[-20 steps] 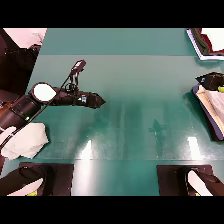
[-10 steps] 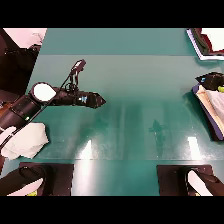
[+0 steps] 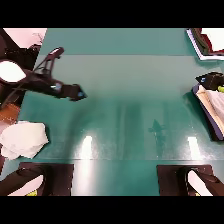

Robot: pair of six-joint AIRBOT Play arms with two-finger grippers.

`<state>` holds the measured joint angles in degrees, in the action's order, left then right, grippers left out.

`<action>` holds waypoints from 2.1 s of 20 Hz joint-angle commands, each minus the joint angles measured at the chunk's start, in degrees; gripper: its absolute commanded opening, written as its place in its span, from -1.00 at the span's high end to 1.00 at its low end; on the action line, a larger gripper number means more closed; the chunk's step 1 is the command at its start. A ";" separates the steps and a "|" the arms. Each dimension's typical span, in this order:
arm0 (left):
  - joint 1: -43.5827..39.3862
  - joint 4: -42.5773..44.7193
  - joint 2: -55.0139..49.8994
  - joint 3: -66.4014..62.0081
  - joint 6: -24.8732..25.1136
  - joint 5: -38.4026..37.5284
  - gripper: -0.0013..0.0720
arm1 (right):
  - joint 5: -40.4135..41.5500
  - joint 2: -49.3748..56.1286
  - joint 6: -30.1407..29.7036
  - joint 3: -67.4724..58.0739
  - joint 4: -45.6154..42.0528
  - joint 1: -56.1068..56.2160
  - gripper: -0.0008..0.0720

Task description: Fold the shirts.

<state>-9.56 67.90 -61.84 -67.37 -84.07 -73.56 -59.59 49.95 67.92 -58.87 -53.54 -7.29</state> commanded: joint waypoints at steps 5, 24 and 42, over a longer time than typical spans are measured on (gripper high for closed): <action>15.15 30.95 3.08 9.49 -7.50 -12.59 -0.97 | -0.44 -0.02 0.02 0.02 0.02 0.04 0.94; 22.05 21.94 3.10 7.87 -5.40 -8.37 0.89 | 1.16 -0.02 0.00 0.00 0.02 0.04 0.94; -26.86 -7.28 -21.79 -38.88 7.82 -8.20 0.77 | -1.75 5.62 0.00 -19.26 -0.02 0.04 0.94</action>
<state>-33.45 70.00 -75.59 -105.49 -82.13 -86.50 -56.97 53.45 67.90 -73.87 -53.52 -7.27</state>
